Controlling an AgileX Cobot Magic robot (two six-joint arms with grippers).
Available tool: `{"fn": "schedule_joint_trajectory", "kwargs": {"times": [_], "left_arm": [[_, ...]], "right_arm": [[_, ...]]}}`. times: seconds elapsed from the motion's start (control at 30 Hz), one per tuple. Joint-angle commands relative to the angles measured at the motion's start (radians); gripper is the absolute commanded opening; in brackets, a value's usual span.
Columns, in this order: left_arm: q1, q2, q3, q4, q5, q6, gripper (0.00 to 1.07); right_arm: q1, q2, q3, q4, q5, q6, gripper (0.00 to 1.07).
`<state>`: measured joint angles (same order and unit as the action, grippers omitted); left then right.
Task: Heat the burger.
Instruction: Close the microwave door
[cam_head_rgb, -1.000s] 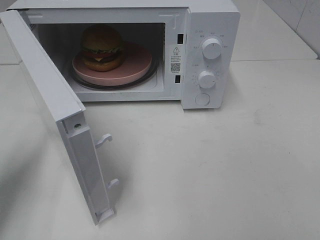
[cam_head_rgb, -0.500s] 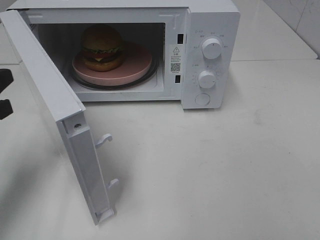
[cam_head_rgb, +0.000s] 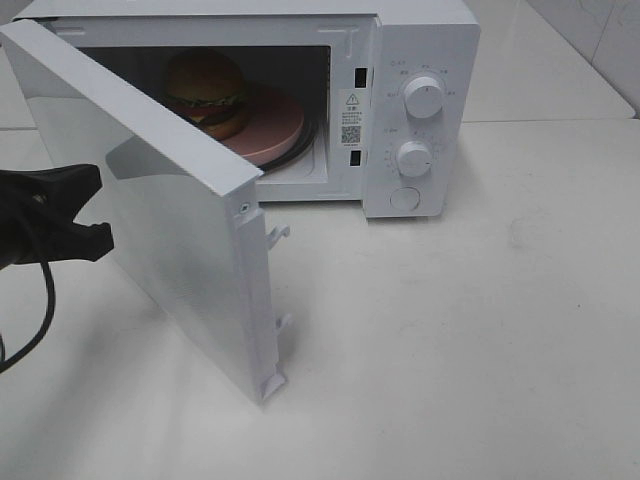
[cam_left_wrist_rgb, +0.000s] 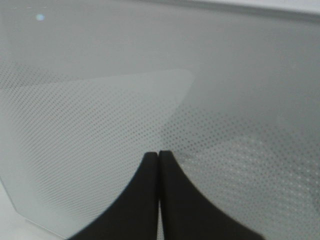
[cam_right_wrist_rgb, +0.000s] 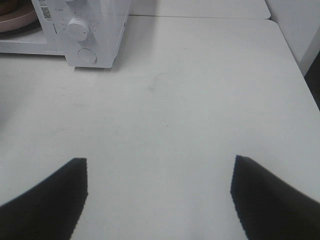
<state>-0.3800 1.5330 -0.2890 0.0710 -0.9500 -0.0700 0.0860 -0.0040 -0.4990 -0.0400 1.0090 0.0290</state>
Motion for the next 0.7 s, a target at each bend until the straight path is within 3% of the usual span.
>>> {"fn": "schedule_joint_trajectory", "kwargs": {"times": [0.03,0.2,0.53,0.67,0.7], "left_arm": [[-0.084,0.04,-0.039,-0.129,-0.037,0.037,0.0],[-0.17,0.107,-0.112,-0.206,-0.037,0.07,0.0],[-0.283,0.226,-0.273,-0.359,-0.002,0.079,0.0],[-0.323,0.263,-0.345,-0.442,0.031,0.145,0.0],[-0.342,0.281,-0.39,-0.51,0.048,0.201,0.0]], "right_arm": [[-0.004,-0.027,0.003,0.001,-0.013,-0.002,0.76],[-0.004,-0.027,0.003,0.001,-0.013,-0.002,0.76],[-0.004,-0.027,0.003,0.001,-0.013,-0.002,0.76],[-0.004,-0.027,0.003,0.001,-0.013,-0.002,0.76],[-0.004,-0.027,0.003,0.001,-0.013,-0.002,0.76]]}}
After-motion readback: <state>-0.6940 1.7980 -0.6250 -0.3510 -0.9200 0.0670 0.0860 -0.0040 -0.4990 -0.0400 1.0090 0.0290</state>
